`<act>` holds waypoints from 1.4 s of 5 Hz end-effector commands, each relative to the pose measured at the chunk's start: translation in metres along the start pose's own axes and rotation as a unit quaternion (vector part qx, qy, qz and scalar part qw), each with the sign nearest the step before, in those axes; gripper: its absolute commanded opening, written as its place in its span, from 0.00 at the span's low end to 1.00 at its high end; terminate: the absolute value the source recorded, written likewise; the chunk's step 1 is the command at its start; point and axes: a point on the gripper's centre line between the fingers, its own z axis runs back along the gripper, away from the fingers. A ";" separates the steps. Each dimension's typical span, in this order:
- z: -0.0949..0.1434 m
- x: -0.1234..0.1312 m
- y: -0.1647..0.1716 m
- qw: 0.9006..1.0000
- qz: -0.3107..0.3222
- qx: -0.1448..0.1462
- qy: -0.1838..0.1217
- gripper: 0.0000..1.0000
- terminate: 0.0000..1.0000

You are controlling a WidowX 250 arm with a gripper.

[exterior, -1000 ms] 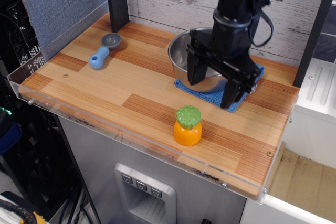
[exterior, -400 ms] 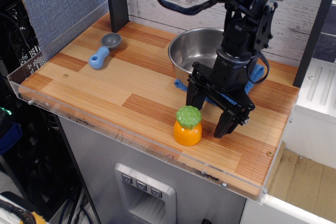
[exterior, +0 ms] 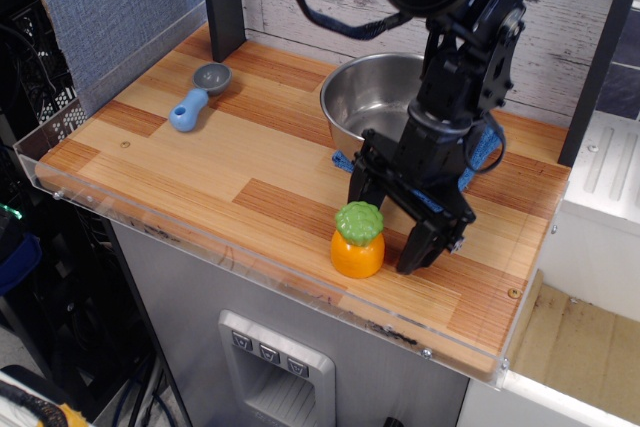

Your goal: Move the orange object between the bowl and spoon

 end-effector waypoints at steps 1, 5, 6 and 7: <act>0.045 -0.031 -0.009 0.993 -0.018 0.039 -0.108 1.00 0.00; 0.021 -0.030 -0.007 0.994 -0.007 0.072 -0.084 1.00 0.00; 0.015 -0.026 -0.003 0.994 -0.003 0.078 -0.079 0.00 0.00; 0.014 -0.026 -0.002 0.994 -0.001 0.075 -0.079 0.00 0.00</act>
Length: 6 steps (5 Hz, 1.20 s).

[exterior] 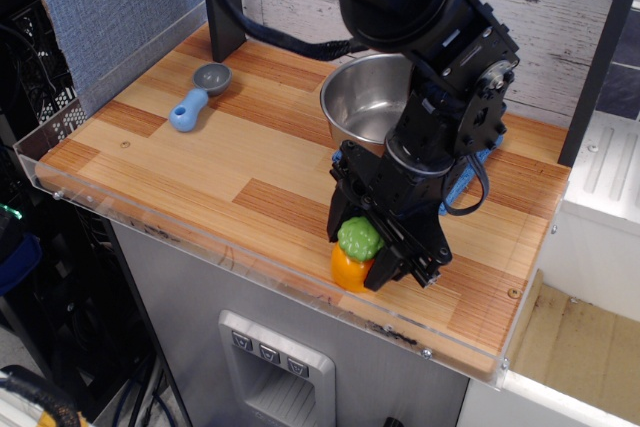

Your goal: Move the orange object between the bowl and spoon

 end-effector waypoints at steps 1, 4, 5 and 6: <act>0.014 -0.005 0.013 0.999 0.012 -0.012 -0.035 0.00 0.00; 0.059 -0.040 0.129 0.977 0.105 -0.093 -0.158 0.00 0.00; 0.036 -0.041 0.172 0.981 0.129 -0.083 -0.118 0.00 0.00; 0.014 -0.028 0.200 0.981 0.152 -0.080 -0.085 0.00 0.00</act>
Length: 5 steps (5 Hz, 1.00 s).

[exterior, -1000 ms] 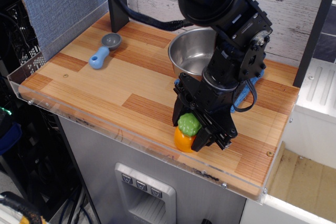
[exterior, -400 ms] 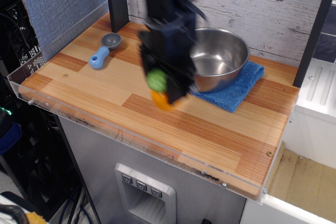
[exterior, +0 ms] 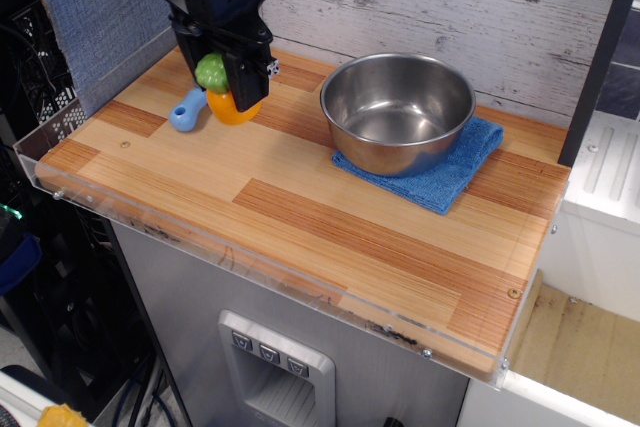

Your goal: Move the orange object between the bowl and spoon

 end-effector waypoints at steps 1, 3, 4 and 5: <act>-0.017 0.043 0.033 0.999 0.018 0.027 0.014 0.00 0.00; -0.037 0.072 0.017 0.999 0.002 0.032 0.032 0.00 0.00; -0.040 0.069 0.012 0.998 0.004 0.038 0.043 0.00 0.00; -0.042 0.064 0.011 0.998 -0.001 0.022 0.053 1.00 0.00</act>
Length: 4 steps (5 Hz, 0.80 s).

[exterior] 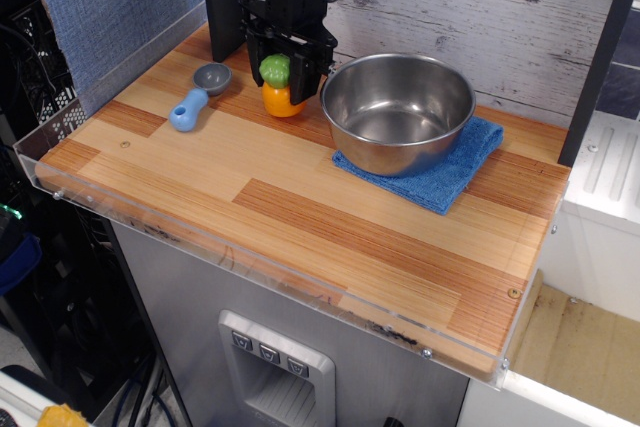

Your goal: Move the orange object between the bowl and spoon

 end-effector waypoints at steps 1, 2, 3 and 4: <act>0.022 -0.016 0.002 1.000 -0.004 -0.003 -0.019 1.00 0.00; 0.033 -0.018 0.000 1.000 -0.007 -0.001 -0.025 1.00 0.00; 0.042 -0.021 -0.005 0.999 -0.014 0.003 -0.033 1.00 0.00; 0.060 -0.028 -0.009 0.998 -0.009 0.007 -0.057 1.00 0.00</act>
